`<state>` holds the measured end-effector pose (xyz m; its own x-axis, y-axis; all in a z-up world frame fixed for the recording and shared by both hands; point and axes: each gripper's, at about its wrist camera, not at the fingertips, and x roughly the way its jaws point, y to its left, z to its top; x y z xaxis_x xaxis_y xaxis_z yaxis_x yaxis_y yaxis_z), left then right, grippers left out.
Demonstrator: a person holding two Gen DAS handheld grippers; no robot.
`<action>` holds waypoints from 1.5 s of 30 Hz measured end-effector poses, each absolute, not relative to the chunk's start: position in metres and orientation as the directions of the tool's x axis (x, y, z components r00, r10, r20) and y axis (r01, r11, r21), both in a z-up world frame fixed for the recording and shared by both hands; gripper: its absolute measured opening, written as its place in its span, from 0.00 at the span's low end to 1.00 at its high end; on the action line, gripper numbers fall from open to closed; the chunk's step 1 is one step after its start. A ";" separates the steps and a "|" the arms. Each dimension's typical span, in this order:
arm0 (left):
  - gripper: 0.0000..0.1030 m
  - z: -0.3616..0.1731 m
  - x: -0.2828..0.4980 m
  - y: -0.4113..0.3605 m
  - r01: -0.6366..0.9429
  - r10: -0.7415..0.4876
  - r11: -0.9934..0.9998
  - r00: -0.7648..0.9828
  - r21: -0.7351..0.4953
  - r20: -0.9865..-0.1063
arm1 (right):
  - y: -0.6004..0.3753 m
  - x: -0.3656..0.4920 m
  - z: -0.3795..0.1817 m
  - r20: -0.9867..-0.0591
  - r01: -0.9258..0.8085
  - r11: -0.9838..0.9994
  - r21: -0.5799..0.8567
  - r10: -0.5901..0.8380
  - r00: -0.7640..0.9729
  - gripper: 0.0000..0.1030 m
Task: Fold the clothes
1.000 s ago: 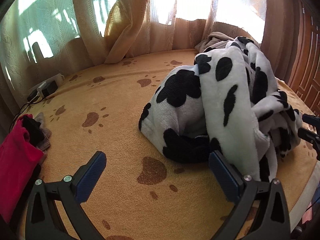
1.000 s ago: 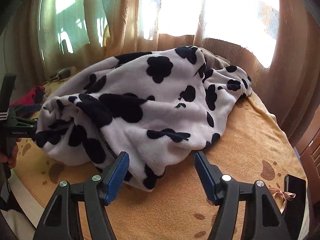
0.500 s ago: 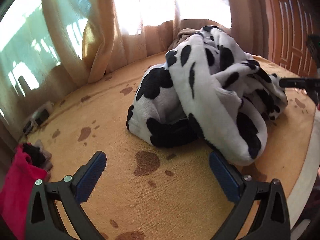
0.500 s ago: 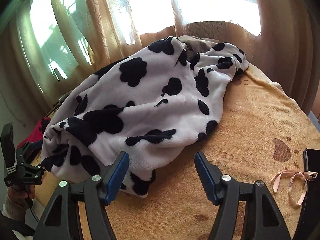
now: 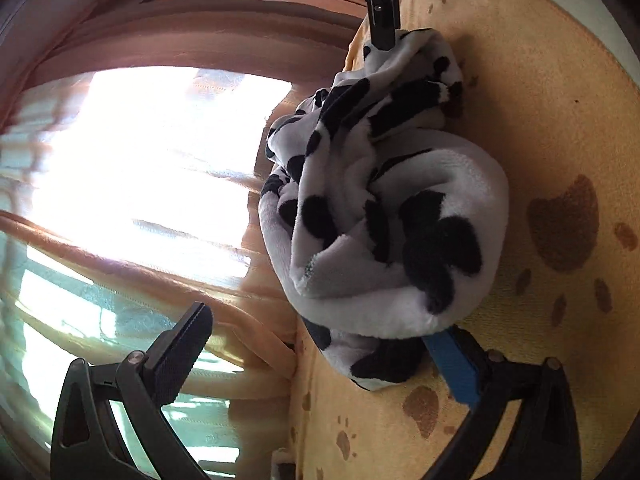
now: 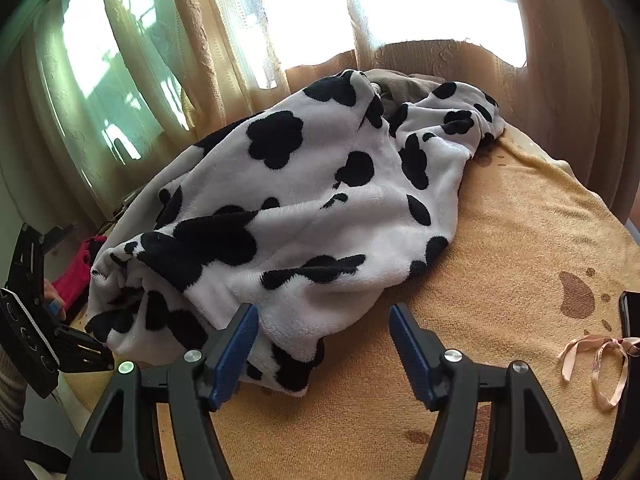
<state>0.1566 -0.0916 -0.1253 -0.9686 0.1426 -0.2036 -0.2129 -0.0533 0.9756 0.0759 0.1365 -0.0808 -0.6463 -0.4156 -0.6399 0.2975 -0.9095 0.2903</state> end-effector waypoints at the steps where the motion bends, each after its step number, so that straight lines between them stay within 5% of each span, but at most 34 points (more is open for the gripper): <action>1: 1.00 -0.128 0.156 -0.091 -0.199 0.175 0.014 -0.964 0.980 -0.198 | 0.137 0.076 -0.081 -0.639 0.296 -0.909 0.294 -0.417 -0.646 0.68; 10: 1.00 -0.159 0.137 -0.093 -0.205 0.216 0.470 -0.916 0.858 -0.337 | 0.147 0.081 -0.078 -0.621 0.279 -0.906 0.318 -0.421 -0.661 0.68; 15: 1.00 -0.156 0.130 -0.084 -0.265 0.159 0.493 -0.909 0.828 -0.385 | 0.155 0.084 -0.077 -0.607 0.269 -0.905 0.330 -0.422 -0.673 0.68; 17: 0.98 -0.150 0.122 -0.079 -0.325 0.106 0.452 -0.905 0.831 -0.412 | 0.158 0.085 -0.076 -0.602 0.265 -0.904 0.335 -0.422 -0.678 0.68; 20: 0.79 -0.136 0.111 -0.072 -0.445 0.030 0.354 -0.874 0.823 -0.485 | 0.161 0.084 -0.074 -0.593 0.262 -0.904 0.337 -0.421 -0.686 0.68; 22: 0.34 -0.124 0.103 -0.066 -0.504 0.000 0.265 -0.853 0.822 -0.522 | 0.164 0.083 -0.073 -0.585 0.265 -0.900 0.345 -0.427 -0.689 0.68; 24: 0.23 -0.113 0.100 -0.062 -0.535 0.004 0.198 -0.838 0.822 -0.546 | 0.166 0.083 -0.071 -0.573 0.262 -0.901 0.344 -0.423 -0.701 0.68; 28: 0.19 -0.085 0.099 -0.061 -0.531 0.059 0.041 -0.845 0.847 -0.532 | 0.176 0.085 -0.063 -0.552 0.245 -0.912 0.328 -0.396 -0.734 0.68; 33: 0.18 -0.029 0.081 -0.071 -0.485 0.100 -0.296 -0.872 0.823 -0.478 | 0.165 0.082 -0.063 -0.604 0.333 -0.939 0.088 -0.316 -0.731 0.68; 45: 0.18 0.088 0.054 -0.127 -0.375 0.223 -0.787 -0.914 0.490 -0.340 | 0.121 0.070 -0.085 -0.658 0.506 -0.737 -0.448 -0.111 -0.745 0.68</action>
<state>0.0544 -0.1265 0.0878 -0.9135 0.2228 -0.3403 -0.3746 -0.7868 0.4905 0.0704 0.1212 -0.0849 -0.7447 -0.1113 -0.6581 0.5063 -0.7367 -0.4483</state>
